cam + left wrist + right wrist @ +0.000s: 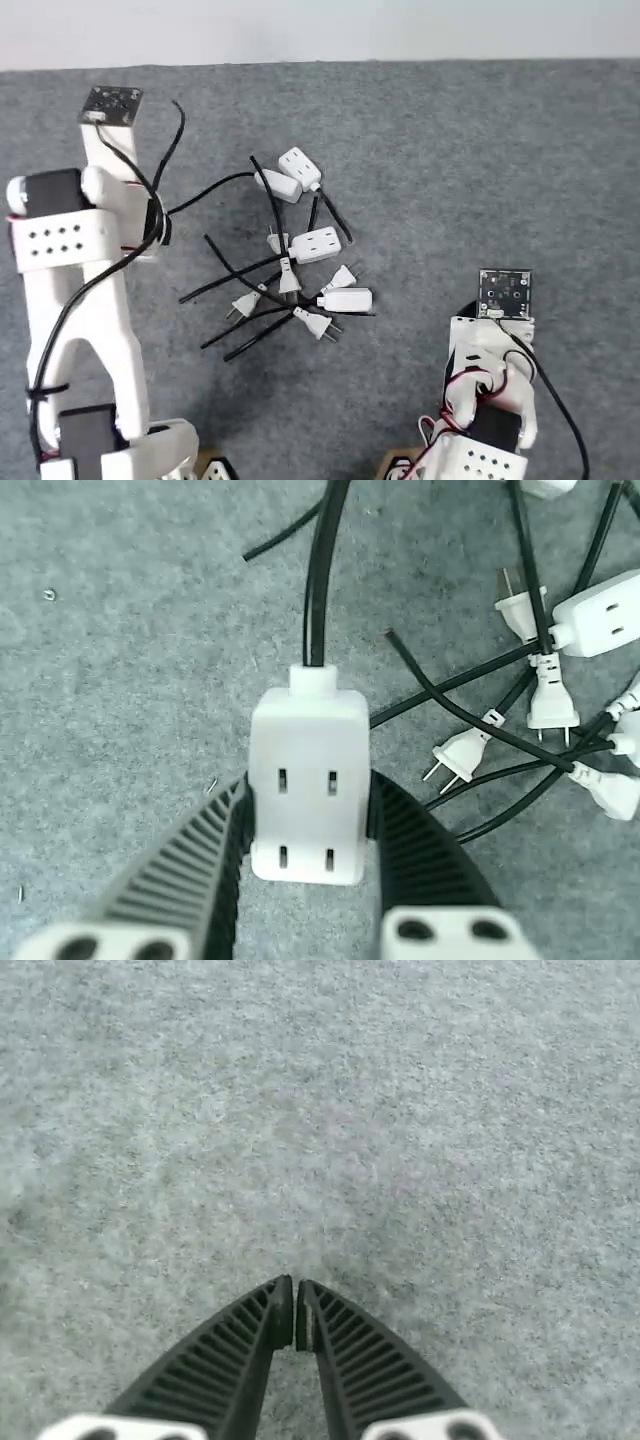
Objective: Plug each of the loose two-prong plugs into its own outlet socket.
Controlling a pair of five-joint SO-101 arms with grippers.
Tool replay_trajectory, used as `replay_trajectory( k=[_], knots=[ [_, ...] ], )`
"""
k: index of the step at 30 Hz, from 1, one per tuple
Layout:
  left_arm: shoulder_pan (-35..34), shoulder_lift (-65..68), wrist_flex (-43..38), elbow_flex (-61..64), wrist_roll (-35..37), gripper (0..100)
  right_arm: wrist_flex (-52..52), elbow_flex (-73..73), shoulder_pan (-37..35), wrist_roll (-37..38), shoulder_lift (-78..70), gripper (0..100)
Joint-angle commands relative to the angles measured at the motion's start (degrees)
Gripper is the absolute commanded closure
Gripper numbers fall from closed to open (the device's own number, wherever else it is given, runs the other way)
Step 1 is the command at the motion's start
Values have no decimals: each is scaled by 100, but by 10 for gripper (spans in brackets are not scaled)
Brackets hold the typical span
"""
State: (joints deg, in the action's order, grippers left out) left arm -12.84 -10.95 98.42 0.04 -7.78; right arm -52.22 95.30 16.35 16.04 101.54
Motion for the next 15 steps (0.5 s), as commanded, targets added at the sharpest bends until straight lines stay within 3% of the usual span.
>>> replay_trajectory(
  k=[1,8,15],
  knots=[
    [53,-176,185,251,167,987,92,0,57,62,22,987],
    [149,53,-1354,2105,1574,987,84,0,48,62,22,987],
    [149,53,-2752,3591,1732,987,75,0,48,62,22,987]
  ],
)
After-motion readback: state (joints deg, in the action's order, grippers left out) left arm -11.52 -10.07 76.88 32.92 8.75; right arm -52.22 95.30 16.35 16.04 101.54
